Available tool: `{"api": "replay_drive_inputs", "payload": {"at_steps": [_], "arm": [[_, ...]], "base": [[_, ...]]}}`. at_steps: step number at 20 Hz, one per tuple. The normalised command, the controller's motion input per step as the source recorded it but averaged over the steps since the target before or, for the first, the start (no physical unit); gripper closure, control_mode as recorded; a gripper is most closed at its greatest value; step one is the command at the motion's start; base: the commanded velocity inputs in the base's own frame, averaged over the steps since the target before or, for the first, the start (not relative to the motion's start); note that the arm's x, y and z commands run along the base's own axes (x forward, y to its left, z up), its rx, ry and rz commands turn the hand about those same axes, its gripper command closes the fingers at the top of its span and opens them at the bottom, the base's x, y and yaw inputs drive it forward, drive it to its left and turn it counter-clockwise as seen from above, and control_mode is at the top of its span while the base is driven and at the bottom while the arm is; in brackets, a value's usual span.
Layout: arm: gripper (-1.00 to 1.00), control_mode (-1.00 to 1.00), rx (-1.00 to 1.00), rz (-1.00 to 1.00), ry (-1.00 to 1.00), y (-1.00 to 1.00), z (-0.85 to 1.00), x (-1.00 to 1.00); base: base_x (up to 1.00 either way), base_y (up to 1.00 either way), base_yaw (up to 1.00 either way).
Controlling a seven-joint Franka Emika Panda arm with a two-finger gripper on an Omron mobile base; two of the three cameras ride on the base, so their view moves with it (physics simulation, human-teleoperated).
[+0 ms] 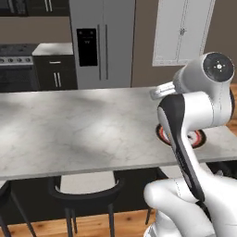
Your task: Move the hot dog bun to the plate on the dining table and place the condiment next to that plate. Then navigate to the fridge and take the sausage and place it on the plate as well.
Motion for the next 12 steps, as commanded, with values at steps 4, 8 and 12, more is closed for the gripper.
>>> {"api": "replay_drive_inputs", "payload": {"at_steps": [4,8,12], "arm": [[1.00,1.00,0.00,0.00,0.00,0.00,0.00,0.00],[1.00,-1.00,0.00,-0.08,0.00,0.00,-0.01,0.15],[1.00,-1.00,0.00,-0.25,-0.06,0.07,-0.19,0.91]], "base": [[0.44,-0.89,-0.12],[0.37,-0.14,-0.27],[0.00,0.00,0.00]]}}
